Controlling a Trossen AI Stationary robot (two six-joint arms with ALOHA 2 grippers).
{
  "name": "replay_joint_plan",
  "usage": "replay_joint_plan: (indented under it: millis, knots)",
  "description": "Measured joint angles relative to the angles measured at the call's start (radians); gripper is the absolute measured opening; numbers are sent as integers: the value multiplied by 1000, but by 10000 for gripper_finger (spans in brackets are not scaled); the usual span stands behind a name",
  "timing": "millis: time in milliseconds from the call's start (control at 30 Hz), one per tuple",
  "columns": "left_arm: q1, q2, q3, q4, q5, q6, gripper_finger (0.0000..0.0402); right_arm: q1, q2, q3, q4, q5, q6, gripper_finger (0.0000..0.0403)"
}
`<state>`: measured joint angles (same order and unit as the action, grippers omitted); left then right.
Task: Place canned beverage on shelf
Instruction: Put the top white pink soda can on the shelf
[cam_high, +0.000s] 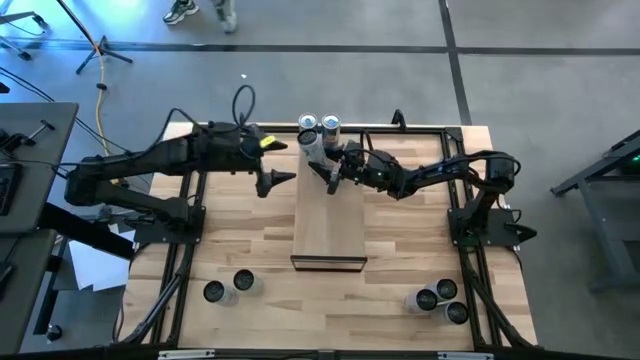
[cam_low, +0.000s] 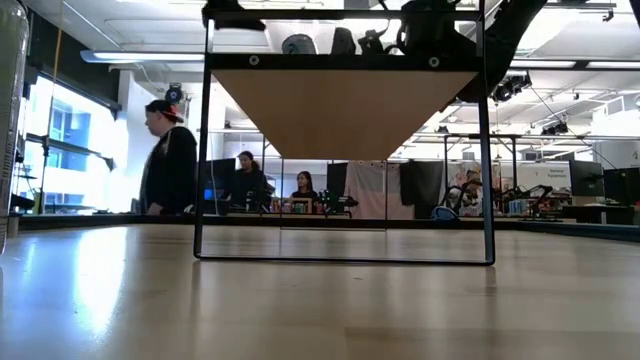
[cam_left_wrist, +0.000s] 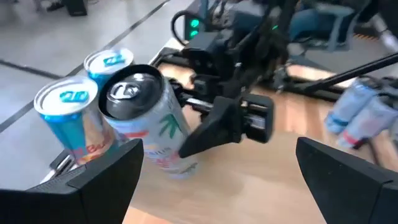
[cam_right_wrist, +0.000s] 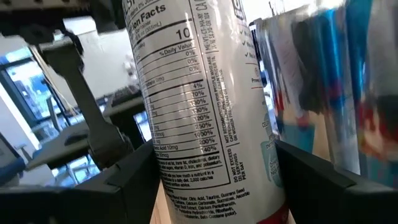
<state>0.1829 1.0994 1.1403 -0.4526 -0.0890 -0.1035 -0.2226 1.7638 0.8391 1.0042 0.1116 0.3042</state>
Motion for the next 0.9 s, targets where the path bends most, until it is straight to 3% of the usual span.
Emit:
replay_joint_plan:
  millis: [200,533,633,767,900]
  knots:
    - [0,39,-1,8,-86,19,390,0,-2,0,-29,-7,-25,269]
    - [0,25,-1,-13,-75,34,390,0,-2,0,-32,-14,-42,269]
    - [-1,18,-1,-25,-122,4,383,0,-2,-1,-32,-14,-35,269]
    - [0,19,-1,-30,-143,-7,324,0,-2,-1,-32,-14,-35,269]
    - [0,24,-1,-36,-167,-7,204,0,-2,-2,-33,-14,-34,269]
